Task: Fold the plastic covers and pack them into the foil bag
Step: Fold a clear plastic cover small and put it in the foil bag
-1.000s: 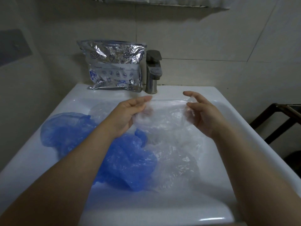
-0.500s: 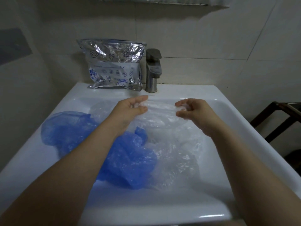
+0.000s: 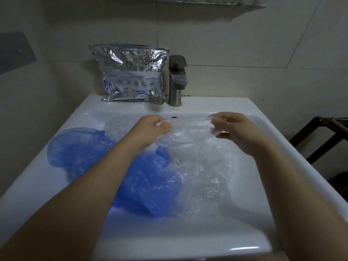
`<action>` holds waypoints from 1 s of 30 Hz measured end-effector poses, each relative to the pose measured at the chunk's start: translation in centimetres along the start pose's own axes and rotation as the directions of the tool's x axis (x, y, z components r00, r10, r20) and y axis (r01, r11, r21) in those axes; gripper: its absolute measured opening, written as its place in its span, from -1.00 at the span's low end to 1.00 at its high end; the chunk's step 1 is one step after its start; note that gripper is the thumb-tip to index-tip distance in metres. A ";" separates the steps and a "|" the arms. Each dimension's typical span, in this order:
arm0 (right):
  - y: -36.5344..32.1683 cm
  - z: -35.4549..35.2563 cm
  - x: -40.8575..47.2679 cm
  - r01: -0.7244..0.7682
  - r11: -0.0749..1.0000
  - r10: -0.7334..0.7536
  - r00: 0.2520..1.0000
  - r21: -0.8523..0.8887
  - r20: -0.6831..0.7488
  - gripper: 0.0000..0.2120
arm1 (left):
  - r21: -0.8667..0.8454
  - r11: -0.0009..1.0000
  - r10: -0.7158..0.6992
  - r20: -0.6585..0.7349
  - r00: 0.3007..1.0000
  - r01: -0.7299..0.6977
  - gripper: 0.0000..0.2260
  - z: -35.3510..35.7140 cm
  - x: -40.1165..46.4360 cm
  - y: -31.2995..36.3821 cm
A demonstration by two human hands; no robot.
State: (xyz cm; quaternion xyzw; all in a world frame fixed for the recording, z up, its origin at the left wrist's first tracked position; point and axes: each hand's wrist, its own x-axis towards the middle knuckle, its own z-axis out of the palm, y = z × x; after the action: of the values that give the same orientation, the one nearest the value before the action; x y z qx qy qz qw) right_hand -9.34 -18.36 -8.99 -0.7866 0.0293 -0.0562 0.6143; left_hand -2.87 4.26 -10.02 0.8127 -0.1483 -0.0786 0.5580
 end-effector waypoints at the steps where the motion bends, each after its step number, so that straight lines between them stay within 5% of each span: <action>1: -0.1 -0.1 -0.1 -0.004 0.998 0.004 1.000 0.066 0.006 -0.84 | -0.111 0.993 -0.039 0.019 0.999 0.041 -0.91 -0.1 0.0 0.2; 5: -0.6 0.0 0.0 0.011 0.964 -0.007 1.000 0.265 -0.018 -0.68 | -0.435 0.896 -0.023 0.144 0.989 0.084 -0.81 -0.5 0.0 0.6; 9: -0.7 0.9 0.1 -0.025 0.995 0.033 0.996 0.093 -0.083 -0.55 | -0.400 0.916 0.021 0.150 0.988 0.041 -0.70 -0.4 -0.3 0.8; 13: -0.7 2.1 0.1 -0.055 0.998 0.061 0.987 0.043 -0.151 -0.75 | -0.360 0.926 -0.097 0.072 0.993 0.117 -0.70 0.3 -0.2 0.5; 17: 0.2 2.6 0.5 0.046 0.933 -0.117 0.977 -0.356 -0.179 -0.91 | -0.431 0.889 -0.135 0.080 0.988 0.156 -0.85 0.8 0.0 0.2; 21: -0.1 2.1 0.7 0.134 0.884 -0.259 0.938 -0.449 -0.230 -0.90 | -0.511 0.842 -0.116 0.140 0.983 0.172 -0.77 0.9 0.1 0.4; 26: 0.1 1.4 0.7 0.138 0.844 -0.226 0.968 -0.518 -0.111 -0.85 | -0.323 0.940 -0.085 0.073 0.994 0.105 -0.73 0.5 0.2 -0.2; 30: 0.0 1.3 0.5 0.130 0.858 -0.189 0.979 -0.496 -0.072 -0.90 | -0.199 0.980 -0.042 -0.078 0.996 0.026 -0.88 1.0 0.2 -0.6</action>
State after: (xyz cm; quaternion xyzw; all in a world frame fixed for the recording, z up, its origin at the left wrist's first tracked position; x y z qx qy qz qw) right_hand -8.66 -17.15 -9.31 -0.9112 0.0135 -0.1440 0.3857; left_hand -2.91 3.52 -10.94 0.7581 -0.1029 -0.0688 0.6402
